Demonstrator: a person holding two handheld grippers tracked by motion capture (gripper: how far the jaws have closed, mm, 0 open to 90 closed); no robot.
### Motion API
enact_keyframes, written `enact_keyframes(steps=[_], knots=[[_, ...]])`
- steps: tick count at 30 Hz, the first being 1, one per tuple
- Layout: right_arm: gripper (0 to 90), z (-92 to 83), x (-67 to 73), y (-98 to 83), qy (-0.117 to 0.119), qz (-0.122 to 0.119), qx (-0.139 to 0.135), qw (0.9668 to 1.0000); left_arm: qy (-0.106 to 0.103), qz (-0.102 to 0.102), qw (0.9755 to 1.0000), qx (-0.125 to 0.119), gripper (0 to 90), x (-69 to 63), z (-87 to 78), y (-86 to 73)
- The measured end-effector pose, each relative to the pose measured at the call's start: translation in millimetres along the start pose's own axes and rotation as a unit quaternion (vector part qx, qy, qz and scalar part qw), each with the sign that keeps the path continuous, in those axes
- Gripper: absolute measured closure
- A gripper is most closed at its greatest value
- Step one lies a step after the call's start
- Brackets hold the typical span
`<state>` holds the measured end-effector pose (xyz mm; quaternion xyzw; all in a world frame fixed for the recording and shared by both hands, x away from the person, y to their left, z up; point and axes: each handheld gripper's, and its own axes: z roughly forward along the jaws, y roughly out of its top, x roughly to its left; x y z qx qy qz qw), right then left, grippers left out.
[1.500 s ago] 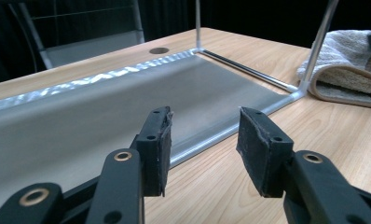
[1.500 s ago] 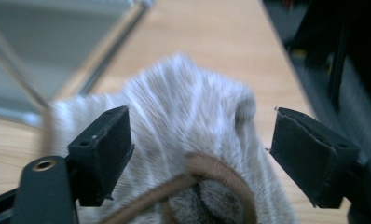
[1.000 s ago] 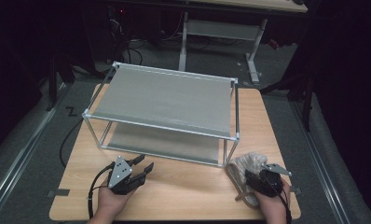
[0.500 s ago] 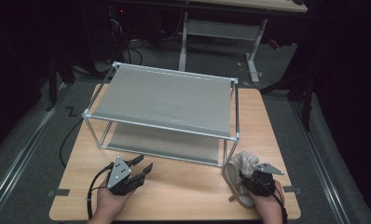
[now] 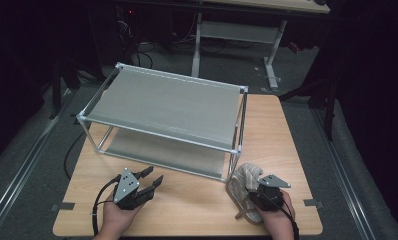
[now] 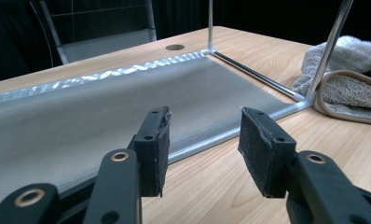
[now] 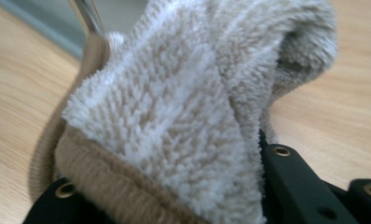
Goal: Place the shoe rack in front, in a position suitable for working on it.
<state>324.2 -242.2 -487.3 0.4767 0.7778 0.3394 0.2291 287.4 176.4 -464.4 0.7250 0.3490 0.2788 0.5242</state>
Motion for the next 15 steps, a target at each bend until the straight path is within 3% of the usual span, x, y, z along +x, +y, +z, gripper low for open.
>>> enact_keyframes(steps=[3,6,12,15], knots=[[69.5,-14.2,0.8,3.8,-0.002,0.008,-0.040,0.9992,-0.001,0.000,1.0000,0.000,52.6,0.2,0.5,-0.5],[69.2,-32.5,2.9,8.4,0.002,0.015,-0.089,0.9959,-0.004,-0.001,1.0000,0.004,52.4,0.0,1.9,-1.1],[68.6,-65.6,8.2,20.5,0.029,0.032,-0.173,0.9840,-0.006,0.002,1.0000,0.003,51.7,-1.0,3.0,-1.0],[68.5,-74.0,10.8,25.3,0.036,0.037,-0.197,0.9791,-0.006,0.002,1.0000,0.002,51.7,-1.1,2.9,-1.1]])
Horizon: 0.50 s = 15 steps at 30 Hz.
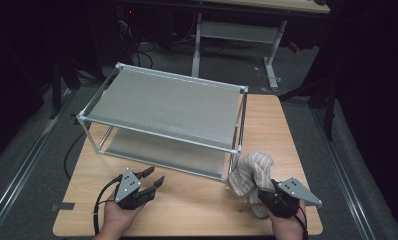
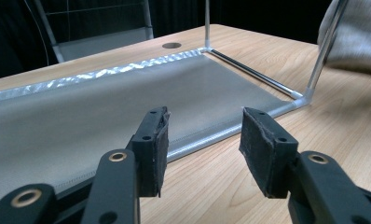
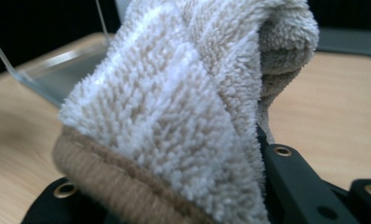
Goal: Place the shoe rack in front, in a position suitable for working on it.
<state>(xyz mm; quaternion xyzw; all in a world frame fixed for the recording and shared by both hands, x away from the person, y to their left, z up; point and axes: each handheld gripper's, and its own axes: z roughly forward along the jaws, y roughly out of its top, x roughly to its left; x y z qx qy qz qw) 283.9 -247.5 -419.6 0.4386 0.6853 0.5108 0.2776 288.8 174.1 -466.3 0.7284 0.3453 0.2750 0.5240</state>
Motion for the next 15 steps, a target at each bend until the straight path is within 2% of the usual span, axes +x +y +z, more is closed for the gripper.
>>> enact_keyframes(steps=[3,4,5,6,11,12,13,15], knots=[[68.3,-6.6,9.4,9.6,-0.001,-0.001,-0.037,0.9993,0.000,0.000,1.0000,-0.001,51.7,-0.1,-0.2,0.1],[68.3,-6.6,9.4,9.6,-0.001,-0.001,-0.037,0.9993,0.000,0.000,1.0000,-0.001,51.6,-0.1,-0.2,0.1],[68.2,-4.8,14.1,9.6,-0.005,-0.017,-0.035,0.9992,0.000,0.002,1.0000,-0.001,51.6,-0.2,-0.3,0.2],[68.1,-4.2,15.2,8.9,-0.007,-0.022,-0.032,0.9992,0.000,0.002,1.0000,-0.001,51.6,-0.2,-0.3,0.2],[67.8,11.8,20.1,-4.8,-0.021,-0.047,0.009,0.9986,-0.006,-0.003,1.0000,0.002,51.6,0.4,2.9,-2.1],[67.8,11.8,20.1,-4.8,-0.021,-0.047,0.009,0.9986,-0.006,-0.003,1.0000,0.002,51.5,0.4,2.9,-2.1],[67.8,20.3,18.4,-11.9,-0.031,-0.048,0.030,0.9979,-0.009,-0.002,1.0000,0.004,51.5,0.9,3.8,-3.1],[67.9,28.4,15.0,-17.7,-0.036,-0.044,0.051,0.9971,-0.011,-0.005,0.9999,0.002,51.4,2.5,3.7,-3.8]])
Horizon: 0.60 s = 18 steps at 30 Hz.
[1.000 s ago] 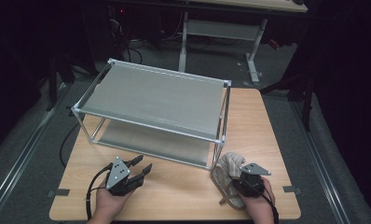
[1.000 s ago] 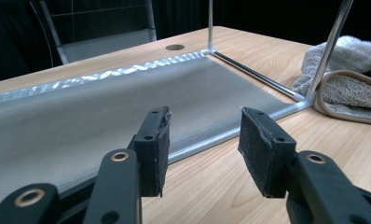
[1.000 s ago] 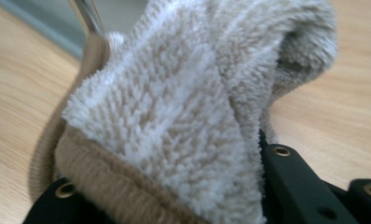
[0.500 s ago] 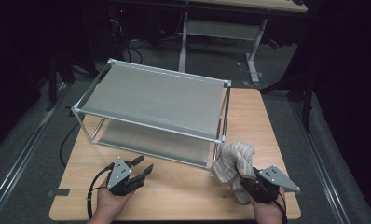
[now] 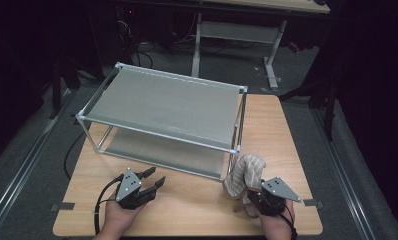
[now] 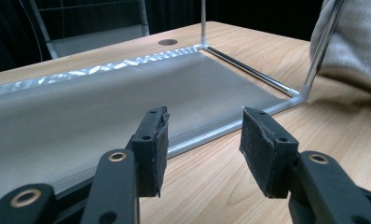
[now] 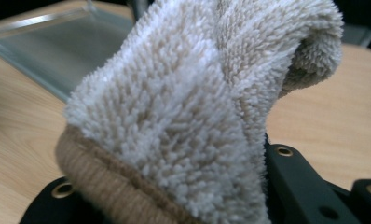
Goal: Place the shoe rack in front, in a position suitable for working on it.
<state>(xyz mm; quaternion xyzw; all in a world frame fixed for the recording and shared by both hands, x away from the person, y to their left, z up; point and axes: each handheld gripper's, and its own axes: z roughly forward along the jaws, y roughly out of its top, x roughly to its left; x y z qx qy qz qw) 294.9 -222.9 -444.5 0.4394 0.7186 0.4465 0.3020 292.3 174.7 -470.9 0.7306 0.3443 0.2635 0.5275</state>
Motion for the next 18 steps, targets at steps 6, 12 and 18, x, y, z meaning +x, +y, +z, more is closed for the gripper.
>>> enact_keyframes(steps=[6,12,18], knots=[[67.8,20.0,-2.7,-15.4,-0.012,0.000,0.052,0.9985,0.001,-0.007,0.9999,-0.012,51.4,5.8,-1.6,2.8],[67.6,31.1,-1.7,-28.0,-0.019,-0.008,0.089,0.9958,0.001,-0.005,0.9999,-0.013,51.4,3.6,-0.5,4.7],[67.3,36.7,-0.9,-30.8,-0.020,-0.017,0.100,0.9947,0.001,0.006,0.9999,-0.010,51.2,-1.7,-0.8,5.0]])
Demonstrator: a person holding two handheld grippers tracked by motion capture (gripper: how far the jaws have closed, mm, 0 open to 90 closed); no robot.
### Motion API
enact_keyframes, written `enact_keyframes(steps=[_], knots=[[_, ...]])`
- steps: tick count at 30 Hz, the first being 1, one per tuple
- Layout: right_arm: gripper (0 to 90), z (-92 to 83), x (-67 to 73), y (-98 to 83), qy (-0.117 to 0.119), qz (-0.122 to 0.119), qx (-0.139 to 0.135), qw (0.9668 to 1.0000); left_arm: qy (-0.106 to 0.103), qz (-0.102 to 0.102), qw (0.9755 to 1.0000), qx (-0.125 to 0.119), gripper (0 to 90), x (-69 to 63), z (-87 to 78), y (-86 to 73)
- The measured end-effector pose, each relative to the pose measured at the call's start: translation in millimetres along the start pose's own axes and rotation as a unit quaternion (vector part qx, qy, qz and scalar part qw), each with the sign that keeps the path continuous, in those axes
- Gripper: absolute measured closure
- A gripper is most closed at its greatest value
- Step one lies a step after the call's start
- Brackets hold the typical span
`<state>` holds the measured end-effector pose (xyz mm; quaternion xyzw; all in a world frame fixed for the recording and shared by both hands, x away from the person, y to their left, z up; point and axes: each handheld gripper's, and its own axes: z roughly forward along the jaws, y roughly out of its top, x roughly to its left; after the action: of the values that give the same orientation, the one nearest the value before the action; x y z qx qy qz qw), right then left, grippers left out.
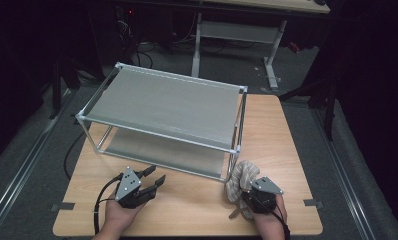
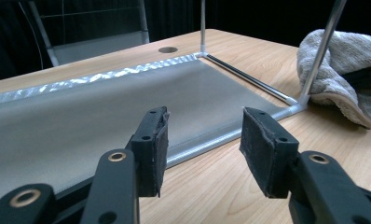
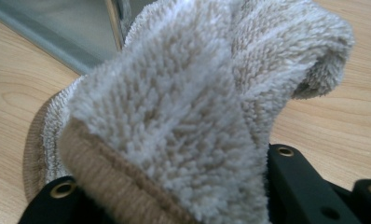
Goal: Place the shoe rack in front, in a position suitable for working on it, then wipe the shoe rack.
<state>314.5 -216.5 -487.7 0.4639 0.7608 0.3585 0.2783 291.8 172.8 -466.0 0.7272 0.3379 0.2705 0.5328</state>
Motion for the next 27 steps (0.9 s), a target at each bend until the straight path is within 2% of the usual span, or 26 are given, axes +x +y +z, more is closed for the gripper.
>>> enact_keyframes(steps=[9,16,17,18,21,24,25,26,27], knots=[[67.4,-9.2,-0.3,7.8,0.006,0.006,-0.029,0.9995,0.002,-0.004,1.0000,0.001,51.1,-1.7,-2.3,-1.5],[67.2,-26.2,1.3,23.3,0.000,0.000,-0.078,0.9969,-0.001,-0.002,1.0000,0.005,51.0,-0.3,0.6,-3.3],[67.2,-26.2,1.3,23.3,0.000,0.000,-0.078,0.9969,-0.001,-0.002,1.0000,0.005,51.0,-0.3,0.6,-3.3],[67.0,-32.3,0.9,28.7,-0.001,0.003,-0.095,0.9954,-0.003,-0.002,1.0000,0.006,51.0,0.4,2.2,-3.7],[67.0,-37.4,0.5,33.4,-0.001,0.006,-0.111,0.9938,-0.006,-0.004,1.0000,0.007,50.9,1.7,3.4,-4.4],[67.0,-53.2,-0.6,42.9,-0.005,0.007,-0.149,0.9888,-0.006,-0.007,0.9999,0.007,50.8,2.9,2.0,-4.7],[67.0,-53.2,-0.6,42.9,-0.005,0.007,-0.149,0.9888,-0.006,-0.007,0.9999,0.007,50.8,2.9,2.0,-4.7],[67.0,-60.8,-0.6,45.2,-0.005,0.014,-0.162,0.9867,-0.007,-0.010,0.9999,0.002,50.9,2.2,-1.1,-4.1],[67.0,-60.8,-0.6,45.2,-0.005,0.014,-0.162,0.9867,-0.007,-0.010,0.9999,0.002,50.8,2.2,-1.1,-4.1]])
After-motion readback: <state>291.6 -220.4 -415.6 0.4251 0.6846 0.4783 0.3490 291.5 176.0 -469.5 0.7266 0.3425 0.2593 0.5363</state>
